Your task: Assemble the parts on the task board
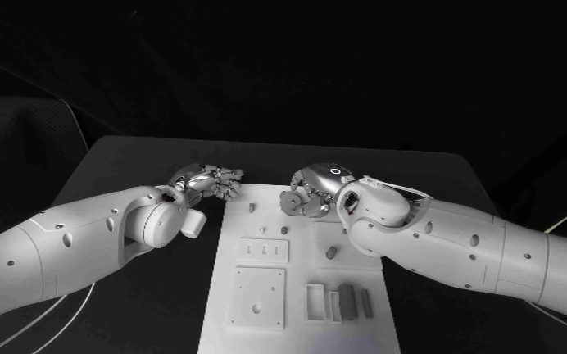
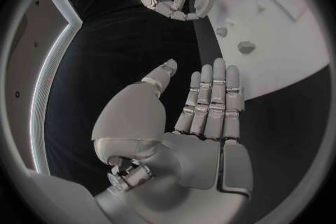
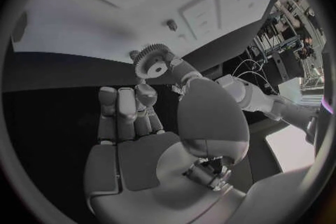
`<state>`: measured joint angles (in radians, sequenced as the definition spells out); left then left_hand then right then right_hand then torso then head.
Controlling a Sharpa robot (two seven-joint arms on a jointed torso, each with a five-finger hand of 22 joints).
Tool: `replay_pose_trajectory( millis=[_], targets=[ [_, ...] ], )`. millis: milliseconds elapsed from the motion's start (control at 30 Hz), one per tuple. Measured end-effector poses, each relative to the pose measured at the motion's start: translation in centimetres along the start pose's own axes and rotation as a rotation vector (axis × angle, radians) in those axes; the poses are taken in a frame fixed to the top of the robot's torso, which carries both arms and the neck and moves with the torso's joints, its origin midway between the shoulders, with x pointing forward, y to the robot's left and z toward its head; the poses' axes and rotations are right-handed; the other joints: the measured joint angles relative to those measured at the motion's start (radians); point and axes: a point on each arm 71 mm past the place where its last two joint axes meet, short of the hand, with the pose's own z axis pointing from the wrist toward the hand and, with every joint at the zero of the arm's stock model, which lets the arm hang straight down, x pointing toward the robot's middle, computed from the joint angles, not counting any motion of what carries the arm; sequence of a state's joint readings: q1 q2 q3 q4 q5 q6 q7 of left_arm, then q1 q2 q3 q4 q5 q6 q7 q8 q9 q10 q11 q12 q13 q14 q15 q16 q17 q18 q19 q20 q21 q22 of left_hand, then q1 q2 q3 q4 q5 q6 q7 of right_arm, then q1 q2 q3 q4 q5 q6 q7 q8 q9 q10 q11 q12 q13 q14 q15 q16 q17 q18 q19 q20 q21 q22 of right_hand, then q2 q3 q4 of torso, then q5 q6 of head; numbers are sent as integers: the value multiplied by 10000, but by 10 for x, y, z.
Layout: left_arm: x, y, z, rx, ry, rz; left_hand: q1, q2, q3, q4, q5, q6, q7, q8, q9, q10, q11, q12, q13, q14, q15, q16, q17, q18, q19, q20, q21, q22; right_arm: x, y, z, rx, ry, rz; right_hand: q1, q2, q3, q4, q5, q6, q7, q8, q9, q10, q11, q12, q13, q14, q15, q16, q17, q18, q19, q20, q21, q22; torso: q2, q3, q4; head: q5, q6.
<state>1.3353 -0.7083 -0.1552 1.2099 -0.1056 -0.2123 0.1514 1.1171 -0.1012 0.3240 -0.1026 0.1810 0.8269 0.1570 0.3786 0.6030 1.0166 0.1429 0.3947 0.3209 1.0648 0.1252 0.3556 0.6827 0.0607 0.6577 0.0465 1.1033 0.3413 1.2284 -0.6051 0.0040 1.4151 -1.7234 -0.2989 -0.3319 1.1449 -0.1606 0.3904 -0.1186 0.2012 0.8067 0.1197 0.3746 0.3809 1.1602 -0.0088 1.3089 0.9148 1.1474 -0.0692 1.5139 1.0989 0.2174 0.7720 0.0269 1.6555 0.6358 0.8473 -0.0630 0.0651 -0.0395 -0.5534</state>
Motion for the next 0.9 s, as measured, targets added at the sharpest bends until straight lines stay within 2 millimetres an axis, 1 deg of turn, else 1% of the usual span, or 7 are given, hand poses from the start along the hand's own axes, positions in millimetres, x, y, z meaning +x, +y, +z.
replay_pose_trajectory(
  millis=[133, 300, 500, 767, 900],
  targets=[
    [0, 0, 0, 1, 0, 1, 0, 0, 0, 0, 0, 0, 0, 0, 0, 0, 0, 0, 0, 0, 0, 0, 0, -1, 0, 0, 0, 0, -1, 7, 4, -137, -67, -69, 0, 0, 0, 0, 0, 0, 0, -2, 2, 0, 0, 0, 0, 1, 1, 0, 0, -1, 0, 0, 0, 0, 2, 0, -6, 19, 11],
    [1, 0, 0, 6, 21, 3, 0, 0, 0, 0, 0, 0, 0, 0, 0, 0, 0, 0, 0, 0, 0, 0, 0, 0, 0, 0, 0, 1, 0, 10, 10, -127, -106, -177, -1, -2, -1, -1, -1, 54, -9, -7, 3, 9, -7, 0, 0, 25, 2, 0, 0, -2, 0, 0, 0, -1, 2, 0, -7, 20, 12],
    [1, 0, 1, 6, 1, 7, 0, 0, 0, 0, 0, 0, 0, 0, 1, 0, 0, 0, 0, 0, 0, 0, 0, -2, 0, 0, 0, 1, 3, 20, 16, -257, -100, -234, -42, -43, -1, -1, -2, 73, 4, 29, 5, 53, -18, 0, -8, 62, 0, -1, -9, -2, 0, 0, 0, 8, 7, -2, 6, 12, 14],
    [2, 0, 1, 7, 3, 14, 0, 0, 0, 0, 0, 0, 0, 0, 1, 0, 0, 0, 0, 0, 0, 0, 8, -3, 0, 0, 0, 1, 17, 16, 21, -120, 148, -591, -65, -67, -2, -2, -8, 73, 5, 35, 205, 53, -18, 0, -8, 64, 1, -2, -9, -2, 36, -36, 0, 8, 8, -6, 13, 21, -8],
    [2, 0, 1, 9, 10, 16, 0, 0, 0, 0, 0, 0, 0, 0, 1, 0, 0, 0, 0, 0, 0, 0, 8, -3, 0, 0, 0, 1, 20, 15, 22, -127, 156, -755, -65, -68, -12, -11, -8, 72, 6, 36, 207, 53, -18, 0, -8, 64, 2, -2, -9, -3, 36, -36, 0, 8, 11, -2, 14, 32, -15]
  ],
)
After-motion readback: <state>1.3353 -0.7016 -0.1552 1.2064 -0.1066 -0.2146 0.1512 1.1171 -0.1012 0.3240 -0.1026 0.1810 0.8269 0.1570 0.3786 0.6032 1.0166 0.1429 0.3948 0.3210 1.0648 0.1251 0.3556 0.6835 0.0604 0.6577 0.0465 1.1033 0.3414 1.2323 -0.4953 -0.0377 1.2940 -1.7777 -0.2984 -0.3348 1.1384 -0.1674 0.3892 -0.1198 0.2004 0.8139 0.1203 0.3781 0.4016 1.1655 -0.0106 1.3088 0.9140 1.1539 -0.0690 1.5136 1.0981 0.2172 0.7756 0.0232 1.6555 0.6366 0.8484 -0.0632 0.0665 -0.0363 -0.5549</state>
